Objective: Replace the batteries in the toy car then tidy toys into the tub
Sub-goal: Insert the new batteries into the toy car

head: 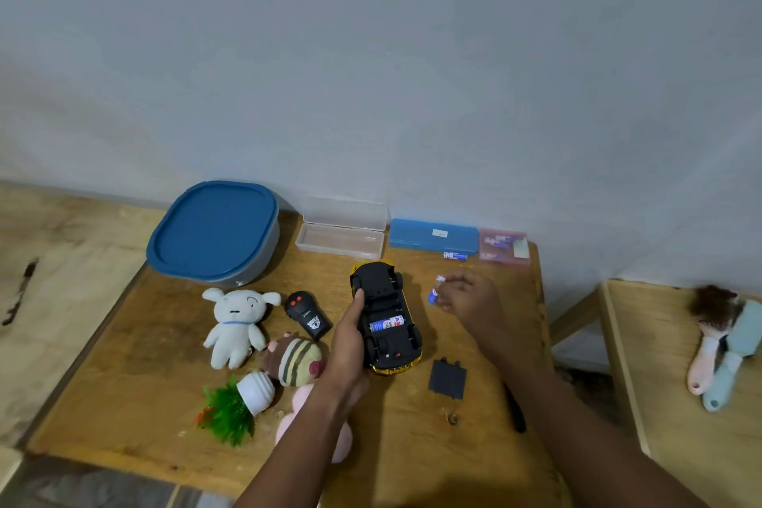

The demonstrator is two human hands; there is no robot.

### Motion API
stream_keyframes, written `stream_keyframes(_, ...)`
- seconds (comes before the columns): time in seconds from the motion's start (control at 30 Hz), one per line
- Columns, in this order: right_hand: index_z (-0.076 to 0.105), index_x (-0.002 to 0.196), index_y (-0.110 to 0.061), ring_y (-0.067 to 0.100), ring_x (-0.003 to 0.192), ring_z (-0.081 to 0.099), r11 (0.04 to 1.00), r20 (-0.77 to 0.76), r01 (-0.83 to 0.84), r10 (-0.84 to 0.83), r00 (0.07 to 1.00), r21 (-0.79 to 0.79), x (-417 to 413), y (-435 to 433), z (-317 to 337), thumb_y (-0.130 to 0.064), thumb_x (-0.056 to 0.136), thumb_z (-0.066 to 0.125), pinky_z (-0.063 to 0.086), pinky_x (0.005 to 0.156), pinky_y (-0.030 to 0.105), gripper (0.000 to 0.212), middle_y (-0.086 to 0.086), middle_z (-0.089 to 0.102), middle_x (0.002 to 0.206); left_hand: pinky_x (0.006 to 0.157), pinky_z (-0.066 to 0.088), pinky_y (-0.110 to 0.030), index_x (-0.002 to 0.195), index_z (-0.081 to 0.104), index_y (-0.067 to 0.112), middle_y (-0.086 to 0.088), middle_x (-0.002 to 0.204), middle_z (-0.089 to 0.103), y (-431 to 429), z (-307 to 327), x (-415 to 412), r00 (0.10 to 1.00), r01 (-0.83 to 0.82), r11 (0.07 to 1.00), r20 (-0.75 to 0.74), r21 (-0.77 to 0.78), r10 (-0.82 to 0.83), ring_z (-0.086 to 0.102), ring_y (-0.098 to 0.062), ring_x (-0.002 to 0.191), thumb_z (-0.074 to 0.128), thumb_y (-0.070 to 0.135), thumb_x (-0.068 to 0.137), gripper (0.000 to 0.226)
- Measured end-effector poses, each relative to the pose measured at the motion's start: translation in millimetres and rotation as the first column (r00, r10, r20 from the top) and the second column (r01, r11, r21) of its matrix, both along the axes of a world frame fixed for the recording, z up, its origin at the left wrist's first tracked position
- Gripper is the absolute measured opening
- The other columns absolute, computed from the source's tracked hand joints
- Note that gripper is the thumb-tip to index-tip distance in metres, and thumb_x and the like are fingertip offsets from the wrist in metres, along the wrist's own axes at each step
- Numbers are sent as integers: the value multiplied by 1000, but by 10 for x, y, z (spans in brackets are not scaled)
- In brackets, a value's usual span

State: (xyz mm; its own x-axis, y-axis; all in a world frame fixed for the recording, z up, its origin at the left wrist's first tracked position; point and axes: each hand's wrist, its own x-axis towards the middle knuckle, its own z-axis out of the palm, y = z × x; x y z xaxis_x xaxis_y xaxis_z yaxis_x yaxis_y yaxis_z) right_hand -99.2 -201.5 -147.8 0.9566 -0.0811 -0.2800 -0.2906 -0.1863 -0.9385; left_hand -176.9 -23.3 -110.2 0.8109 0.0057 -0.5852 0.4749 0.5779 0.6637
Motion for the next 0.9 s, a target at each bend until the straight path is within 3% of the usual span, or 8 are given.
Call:
stream_keyframes(0.07,65,96,-10,23,73,73,977,-44,63,-56,997,206,-127,-1,269,-7,89,71,59,68,32,10,14,74,85,82,58,-44,117,73,12,-15,99,74,-41,52,-87,1000,-5,1000,24,-14,5,73,-31,82,40,46,105,50)
stream_keyframes(0.2,65,102,-12,22,75,72,940,6,13,-16,1000,342,-392,18,691,-7,88,71,59,72,31,16,12,76,85,71,62,-39,126,70,14,-13,100,75,-153,210,-220,994,-25,998,108,-60,32,73,-28,80,37,44,106,49)
stream_keyframes(0.4,67,99,-9,16,71,69,938,155,-77,25,988,338,-640,10,1106,-5,89,69,58,70,26,12,14,76,85,67,61,-37,120,73,14,-15,98,73,-288,458,-304,978,-31,997,203,-72,45,73,-29,76,35,44,106,50)
stream_keyframes(0.53,68,99,-10,14,69,68,942,193,-91,29,981,324,-690,-16,1218,-3,88,70,58,69,27,13,12,75,83,74,60,-38,120,72,15,-16,107,75,-361,550,-315,971,-21,999,238,-35,29,73,-29,83,35,45,106,50)
stream_keyframes(0.7,72,92,-16,18,79,72,960,229,-98,37,973,264,-705,-51,1263,-7,82,77,59,76,34,15,5,76,86,68,62,-36,119,72,14,-15,108,75,-462,650,-331,965,0,999,262,-49,13,75,-27,81,33,42,108,49)
stream_keyframes(0.9,77,94,-20,8,83,73,974,295,-170,119,948,153,-748,-36,1333,-9,81,79,58,72,22,18,-4,77,88,77,62,-38,131,65,16,-16,124,72,-500,691,-308,963,8,1000,270,-22,-1,74,-28,98,33,43,108,48)
